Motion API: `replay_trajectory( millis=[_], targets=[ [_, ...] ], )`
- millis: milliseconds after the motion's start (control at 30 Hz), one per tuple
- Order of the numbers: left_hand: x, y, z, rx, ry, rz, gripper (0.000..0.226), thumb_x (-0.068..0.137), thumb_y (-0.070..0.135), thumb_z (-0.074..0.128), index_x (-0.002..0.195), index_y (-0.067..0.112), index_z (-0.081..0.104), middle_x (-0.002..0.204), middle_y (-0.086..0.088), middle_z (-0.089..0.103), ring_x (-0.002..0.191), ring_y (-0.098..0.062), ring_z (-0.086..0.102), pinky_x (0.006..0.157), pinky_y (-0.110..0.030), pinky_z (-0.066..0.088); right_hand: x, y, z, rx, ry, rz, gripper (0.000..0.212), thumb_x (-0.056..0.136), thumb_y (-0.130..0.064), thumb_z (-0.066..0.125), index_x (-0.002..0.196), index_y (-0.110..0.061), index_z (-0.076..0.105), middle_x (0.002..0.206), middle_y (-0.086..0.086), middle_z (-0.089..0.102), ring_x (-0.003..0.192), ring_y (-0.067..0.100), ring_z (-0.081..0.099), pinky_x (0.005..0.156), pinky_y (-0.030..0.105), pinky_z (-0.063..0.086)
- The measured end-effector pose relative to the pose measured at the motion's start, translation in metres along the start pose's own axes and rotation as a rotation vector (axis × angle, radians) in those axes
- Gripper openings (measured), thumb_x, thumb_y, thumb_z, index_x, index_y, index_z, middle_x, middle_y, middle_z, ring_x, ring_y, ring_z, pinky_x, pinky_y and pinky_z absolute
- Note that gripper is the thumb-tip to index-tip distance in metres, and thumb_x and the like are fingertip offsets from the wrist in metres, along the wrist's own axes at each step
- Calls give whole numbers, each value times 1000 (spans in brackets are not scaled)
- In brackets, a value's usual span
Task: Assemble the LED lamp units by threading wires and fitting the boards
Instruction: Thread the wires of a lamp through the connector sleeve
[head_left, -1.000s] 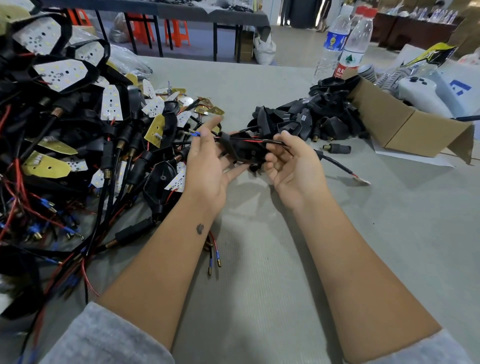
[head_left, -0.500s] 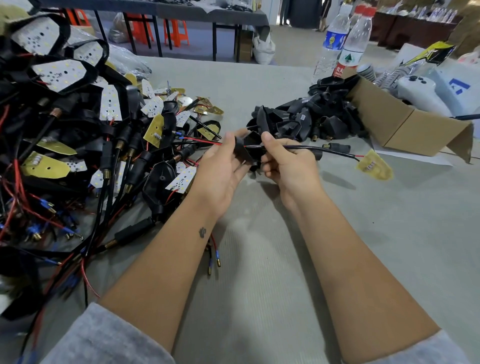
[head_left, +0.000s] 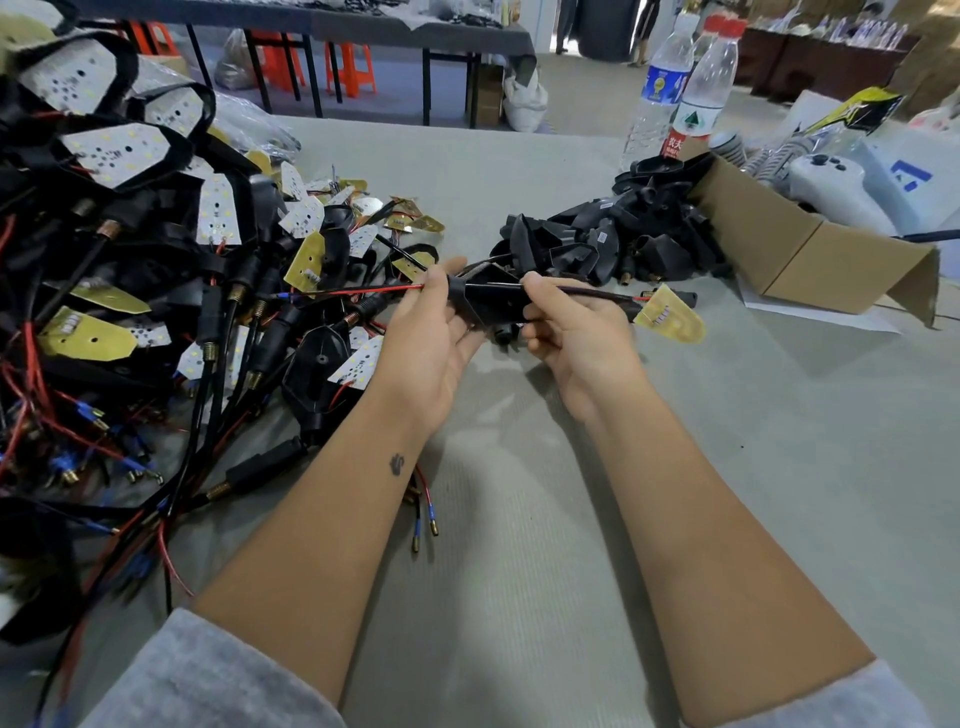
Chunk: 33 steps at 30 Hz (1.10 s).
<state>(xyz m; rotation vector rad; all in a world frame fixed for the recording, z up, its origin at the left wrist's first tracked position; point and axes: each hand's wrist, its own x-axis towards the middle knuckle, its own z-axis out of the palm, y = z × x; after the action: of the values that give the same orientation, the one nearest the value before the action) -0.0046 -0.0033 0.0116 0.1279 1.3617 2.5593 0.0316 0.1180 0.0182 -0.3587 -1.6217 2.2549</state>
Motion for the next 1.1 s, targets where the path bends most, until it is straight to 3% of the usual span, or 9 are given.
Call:
replay_trajectory(
  millis=[167,400,500,567,667,833,933,1000,1100],
  targets=[
    [-3,3,-1,51,1,66,36,107,30,26,109,16,59,109,-3,71,100,-16,70,81,-28,57,-1,-3,2,42,4,32,11,90,-14,67,78,-14,67,61,-1,58,51,10,51,49,18,42],
    [-12,8,4,111,5,196,33,107,33,25,114,26,56,108,-7,70,110,-26,66,98,-42,52,-1,-6,2,250,-39,215,12,96,-20,57,89,-10,60,61,0,59,51,10,54,50,19,47],
    [-13,12,4,84,54,221,33,107,31,26,112,25,58,108,-10,70,104,-25,68,93,-45,54,0,-6,1,42,-106,170,19,97,-23,56,80,-14,57,58,0,51,46,12,43,44,20,36],
    [-14,14,4,56,83,223,34,107,31,27,112,22,59,117,-18,66,104,-26,68,88,-45,57,-1,-6,1,-278,-121,34,25,97,-26,57,73,-16,55,55,0,47,42,12,38,41,20,30],
    [-13,17,3,10,119,219,34,107,31,27,110,17,58,124,-22,61,106,-28,67,84,-41,59,-4,-3,2,-712,-157,-146,31,96,-35,56,73,-15,61,54,-6,48,45,7,40,51,23,35],
    [-13,20,0,-60,190,222,39,107,32,24,100,16,58,118,-18,65,106,-26,67,85,-39,58,-5,0,-2,-797,-67,-228,37,96,-33,54,83,-1,67,65,10,56,59,13,46,63,32,40],
    [-12,20,-3,-103,223,195,40,107,34,23,100,13,57,121,-19,64,108,-28,66,88,-41,57,-1,2,-6,-857,141,-360,24,92,-27,55,72,-18,61,66,-2,58,60,6,48,60,29,40],
    [-12,19,-4,-101,225,180,41,107,35,23,101,12,56,121,-20,64,107,-27,67,87,-41,57,-1,2,-8,-919,295,-451,7,87,-23,57,81,-27,55,83,-10,55,73,2,51,60,23,35],
    [-11,18,-4,-108,234,180,41,106,36,24,103,11,56,117,-17,67,103,-26,69,82,-38,59,4,3,-15,-1077,360,-500,43,77,-14,60,118,-25,53,117,-3,44,106,15,43,80,20,36]
  ],
)
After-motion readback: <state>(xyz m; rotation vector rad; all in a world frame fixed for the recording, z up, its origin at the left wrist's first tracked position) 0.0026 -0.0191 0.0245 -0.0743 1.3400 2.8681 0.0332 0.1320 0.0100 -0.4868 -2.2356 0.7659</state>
